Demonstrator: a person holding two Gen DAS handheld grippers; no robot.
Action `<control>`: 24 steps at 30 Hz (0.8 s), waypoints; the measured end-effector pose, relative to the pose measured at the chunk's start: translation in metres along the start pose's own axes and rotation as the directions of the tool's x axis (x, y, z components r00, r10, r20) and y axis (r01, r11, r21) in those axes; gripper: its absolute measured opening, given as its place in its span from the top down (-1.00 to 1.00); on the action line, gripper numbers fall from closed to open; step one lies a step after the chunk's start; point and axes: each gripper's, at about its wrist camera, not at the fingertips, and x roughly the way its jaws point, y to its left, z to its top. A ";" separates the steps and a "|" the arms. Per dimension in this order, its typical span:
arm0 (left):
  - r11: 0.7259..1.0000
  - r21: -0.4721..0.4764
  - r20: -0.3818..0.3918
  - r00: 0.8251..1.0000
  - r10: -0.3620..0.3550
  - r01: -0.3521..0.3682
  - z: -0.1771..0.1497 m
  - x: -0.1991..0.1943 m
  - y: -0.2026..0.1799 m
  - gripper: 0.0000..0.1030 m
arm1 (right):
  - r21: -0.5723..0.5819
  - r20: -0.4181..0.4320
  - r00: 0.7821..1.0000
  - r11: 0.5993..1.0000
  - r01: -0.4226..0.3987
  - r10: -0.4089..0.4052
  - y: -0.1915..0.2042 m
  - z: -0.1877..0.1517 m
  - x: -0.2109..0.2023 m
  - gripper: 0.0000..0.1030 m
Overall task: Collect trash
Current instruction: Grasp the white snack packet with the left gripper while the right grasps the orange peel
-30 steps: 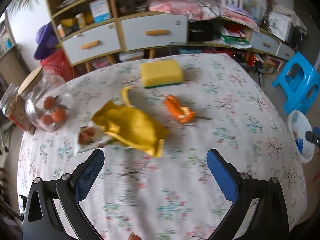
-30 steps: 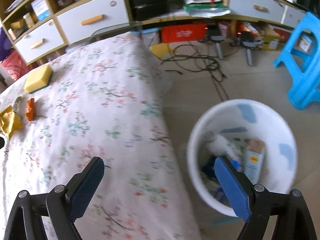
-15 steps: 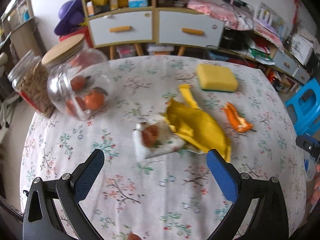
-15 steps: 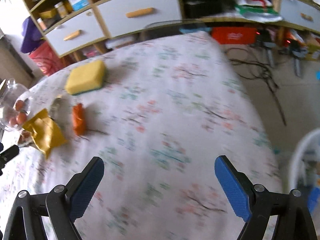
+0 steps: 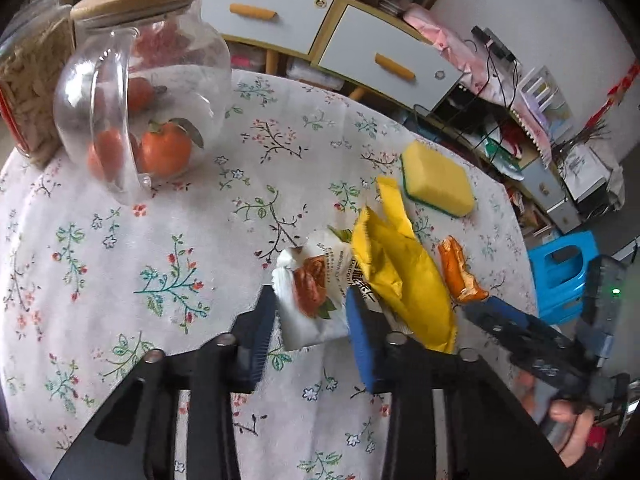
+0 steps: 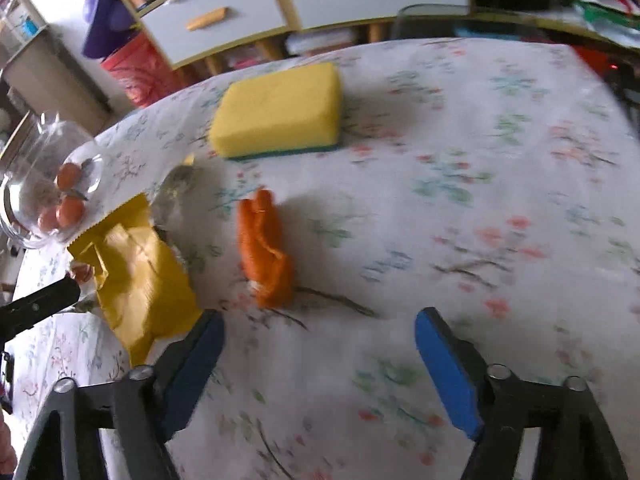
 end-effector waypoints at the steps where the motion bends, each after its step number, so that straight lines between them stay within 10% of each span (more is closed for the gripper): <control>1: 1.000 -0.002 0.001 1.000 -0.004 0.004 0.000 0.001 0.000 0.51 | -0.011 0.000 1.000 1.000 0.002 -0.002 0.003 0.000 0.005 -0.45; 14: 0.997 0.077 0.082 0.996 -0.019 0.013 -0.006 -0.035 -0.024 0.80 | -0.154 0.053 0.996 0.985 0.077 -0.070 0.029 0.005 0.012 0.21; 18: 0.995 0.104 0.144 0.990 -0.008 -0.007 -0.008 -0.060 -0.031 0.80 | -0.130 0.053 0.997 0.989 0.066 -0.059 0.022 0.000 -0.002 0.90; 24: 0.995 0.100 0.224 0.975 -0.003 -0.021 -0.012 -0.097 -0.032 0.81 | -0.112 0.058 0.996 0.991 0.075 -0.069 0.010 -0.008 -0.025 0.88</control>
